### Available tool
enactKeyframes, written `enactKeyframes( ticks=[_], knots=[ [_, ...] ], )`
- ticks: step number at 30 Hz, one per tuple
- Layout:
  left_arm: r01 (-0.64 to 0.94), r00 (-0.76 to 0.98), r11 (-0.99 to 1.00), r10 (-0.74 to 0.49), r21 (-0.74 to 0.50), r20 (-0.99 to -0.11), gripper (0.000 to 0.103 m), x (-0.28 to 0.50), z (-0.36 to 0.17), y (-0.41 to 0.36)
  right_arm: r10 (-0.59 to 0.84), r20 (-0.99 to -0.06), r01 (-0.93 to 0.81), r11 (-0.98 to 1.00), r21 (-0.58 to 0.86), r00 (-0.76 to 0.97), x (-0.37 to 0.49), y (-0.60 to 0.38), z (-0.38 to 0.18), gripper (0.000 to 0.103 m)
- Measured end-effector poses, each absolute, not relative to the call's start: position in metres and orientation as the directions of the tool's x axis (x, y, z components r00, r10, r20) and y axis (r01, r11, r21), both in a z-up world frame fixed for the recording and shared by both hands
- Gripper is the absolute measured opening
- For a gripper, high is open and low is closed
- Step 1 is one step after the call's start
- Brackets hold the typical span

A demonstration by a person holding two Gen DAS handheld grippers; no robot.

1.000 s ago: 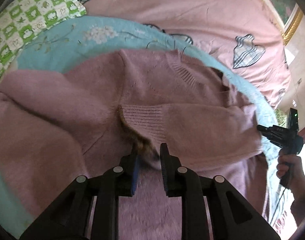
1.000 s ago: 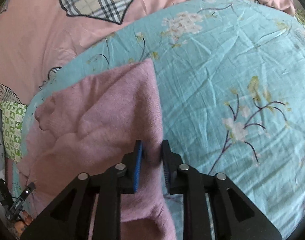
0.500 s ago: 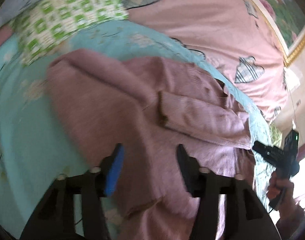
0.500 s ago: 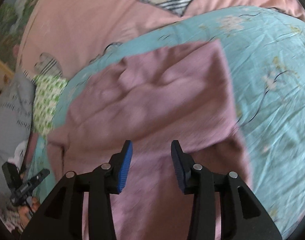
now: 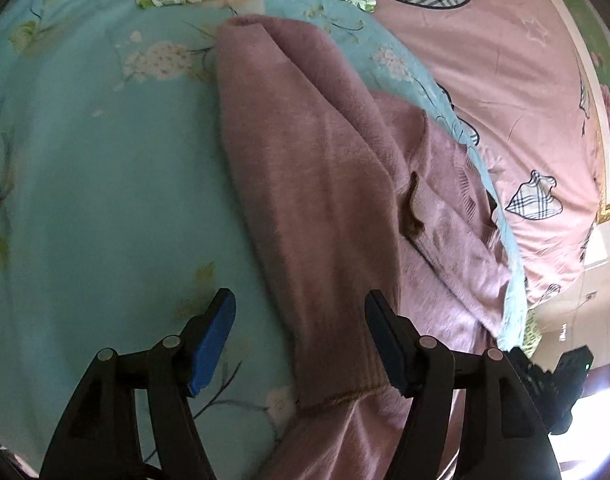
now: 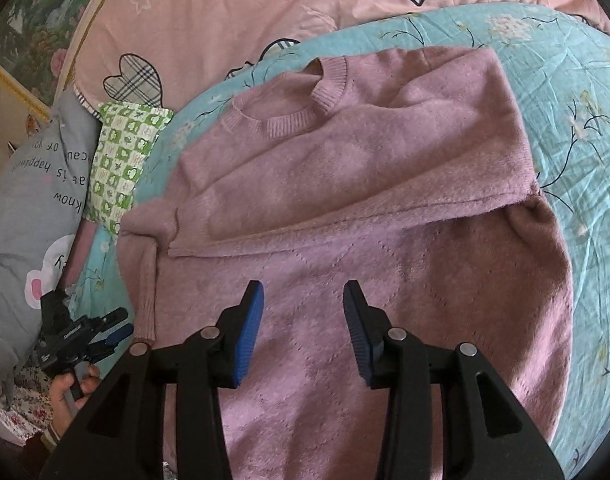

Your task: Fold small clothes

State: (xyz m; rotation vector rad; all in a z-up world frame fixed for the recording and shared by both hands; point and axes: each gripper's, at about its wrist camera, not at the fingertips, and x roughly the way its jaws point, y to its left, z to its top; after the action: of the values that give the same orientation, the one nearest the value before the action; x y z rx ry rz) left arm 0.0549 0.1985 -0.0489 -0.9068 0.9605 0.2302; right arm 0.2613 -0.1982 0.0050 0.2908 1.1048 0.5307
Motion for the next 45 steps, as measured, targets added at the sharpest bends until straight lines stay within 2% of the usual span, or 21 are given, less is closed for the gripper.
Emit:
enactKeyframes(
  ticks=[2, 3, 4, 6, 7, 8, 13, 17, 21, 25, 28, 33, 42, 45],
  knots=[
    [-0.540, 0.583, 0.627, -0.203, -0.561, -0.787, 0.064, 0.063, -0.052, 0.198, 0.539, -0.769, -0.261, 0.841, 0.474, 0.343, 0.259, -0.198, 0.007, 0.043],
    [-0.542, 0.577, 0.635, -0.194, -0.550, -0.793, 0.056, 0.067, -0.055, 0.197, 0.536, -0.771, -0.260, 0.844, 0.470, 0.344, 0.258, -0.198, 0.008, 0.043],
    [-0.543, 0.572, 0.644, -0.186, -0.539, -0.799, 0.039, 0.072, -0.057, 0.196, 0.533, -0.772, -0.259, 0.845, 0.467, 0.347, 0.257, -0.198, 0.009, 0.043],
    [-0.541, 0.554, 0.668, -0.174, -0.511, -0.814, 0.024, 0.079, -0.060, 0.194, 0.529, -0.773, -0.258, 0.848, 0.464, 0.351, 0.255, -0.200, 0.011, 0.043],
    [-0.537, 0.555, 0.681, -0.159, -0.498, -0.817, 0.013, 0.081, -0.059, 0.192, 0.528, -0.773, -0.256, 0.849, 0.463, 0.352, 0.254, -0.202, 0.012, 0.043],
    [-0.530, 0.555, 0.697, -0.145, -0.483, -0.819, 0.007, 0.082, -0.057, 0.191, 0.527, -0.773, -0.254, 0.850, 0.462, 0.354, 0.254, -0.204, 0.013, 0.043],
    [-0.464, 0.607, 0.763, -0.096, -0.450, -0.789, 0.004, 0.081, -0.025, 0.182, 0.529, -0.769, -0.239, 0.849, 0.472, 0.359, 0.254, -0.213, 0.013, 0.043],
    [-0.347, 0.691, 0.820, -0.105, -0.456, -0.715, 0.004, 0.090, 0.027, 0.166, 0.537, -0.763, -0.220, 0.844, 0.490, 0.359, 0.257, -0.220, 0.009, 0.043],
    [-0.220, 0.745, 0.857, -0.160, -0.466, -0.648, 0.003, 0.122, 0.069, 0.139, 0.550, -0.756, -0.215, 0.835, 0.506, 0.356, 0.261, -0.221, 0.005, 0.043],
    [-0.111, 0.746, 0.874, -0.240, -0.472, -0.621, 0.003, 0.169, 0.082, 0.101, 0.565, -0.744, -0.208, 0.825, 0.526, 0.357, 0.264, -0.222, 0.004, 0.043],
    [-0.031, 0.721, 0.881, -0.307, -0.472, -0.621, 0.003, 0.207, 0.077, 0.064, 0.563, -0.739, -0.201, 0.825, 0.528, 0.370, 0.266, -0.231, 0.005, 0.043],
    [0.052, 0.622, 0.888, -0.387, -0.457, -0.681, 0.003, 0.271, 0.039, -0.009, 0.538, -0.743, -0.147, 0.837, 0.528, 0.397, 0.269, -0.261, 0.001, 0.043],
    [0.084, 0.495, 0.894, -0.421, -0.440, -0.760, 0.005, 0.324, -0.022, -0.072, 0.506, -0.753, -0.057, 0.843, 0.534, 0.421, 0.279, -0.304, -0.011, 0.043],
    [0.072, 0.453, 0.877, -0.453, -0.475, -0.768, 0.018, 0.324, -0.028, -0.066, 0.506, -0.752, -0.069, 0.846, 0.529, 0.423, 0.281, -0.301, -0.010, 0.043]
  ],
)
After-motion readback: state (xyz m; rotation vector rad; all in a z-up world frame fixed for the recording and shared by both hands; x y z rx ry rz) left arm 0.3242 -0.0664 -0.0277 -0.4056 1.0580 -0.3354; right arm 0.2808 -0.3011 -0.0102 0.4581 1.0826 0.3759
